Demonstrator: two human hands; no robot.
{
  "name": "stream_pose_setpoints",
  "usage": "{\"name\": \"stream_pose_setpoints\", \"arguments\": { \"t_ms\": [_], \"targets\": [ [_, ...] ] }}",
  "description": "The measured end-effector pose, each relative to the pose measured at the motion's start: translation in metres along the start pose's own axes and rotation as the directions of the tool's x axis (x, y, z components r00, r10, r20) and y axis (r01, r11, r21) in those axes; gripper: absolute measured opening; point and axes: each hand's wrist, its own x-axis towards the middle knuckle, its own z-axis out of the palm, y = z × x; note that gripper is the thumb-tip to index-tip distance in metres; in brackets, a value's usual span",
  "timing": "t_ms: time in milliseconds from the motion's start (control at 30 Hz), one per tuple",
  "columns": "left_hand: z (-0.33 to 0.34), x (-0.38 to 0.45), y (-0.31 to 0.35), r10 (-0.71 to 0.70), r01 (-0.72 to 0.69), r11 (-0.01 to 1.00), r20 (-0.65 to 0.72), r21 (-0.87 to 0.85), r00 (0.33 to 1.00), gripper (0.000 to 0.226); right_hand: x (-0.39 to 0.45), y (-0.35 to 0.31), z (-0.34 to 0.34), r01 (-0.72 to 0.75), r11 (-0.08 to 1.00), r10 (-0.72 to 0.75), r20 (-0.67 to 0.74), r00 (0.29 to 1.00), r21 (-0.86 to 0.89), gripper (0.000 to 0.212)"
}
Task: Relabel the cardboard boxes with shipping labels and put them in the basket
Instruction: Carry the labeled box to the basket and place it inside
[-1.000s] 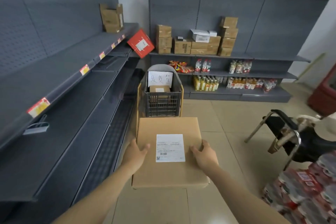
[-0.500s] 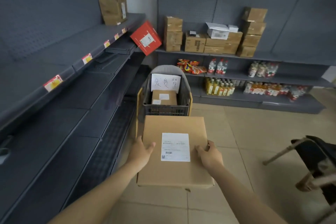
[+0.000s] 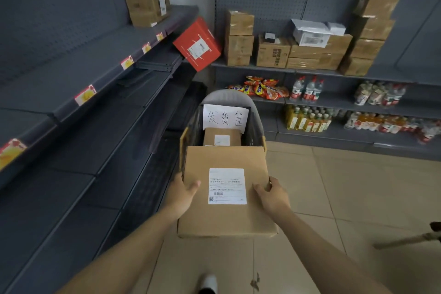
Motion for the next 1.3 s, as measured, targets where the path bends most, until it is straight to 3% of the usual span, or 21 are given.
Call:
{"name": "stream_pose_setpoints", "arguments": {
  "t_ms": [500,767,933,1300],
  "targets": [
    [0.036,0.258,0.048,-0.079,0.069,0.995,0.147,0.074,0.986,0.063,0.229,-0.072,0.039,-0.110,0.994,0.110,0.002,0.994,-0.017,0.059],
    [0.086,0.388,0.061,-0.232,0.226,0.972,0.097,0.069,0.968,0.053,0.376,-0.086,0.070,-0.183,0.982,0.187,0.109,0.976,-0.040,0.056],
    [0.116,0.463,0.059,-0.285,0.275,0.958,0.142,0.084,0.948,0.049,0.451,-0.085,0.088,-0.244,0.965,0.257,0.149,0.955,-0.101,0.057],
    [0.172,0.569,0.020,-0.387,0.373,0.922,0.174,0.106,0.906,0.038,0.551,-0.065,0.147,-0.286,0.932,0.331,0.203,0.921,-0.221,0.056]
  ]
}}
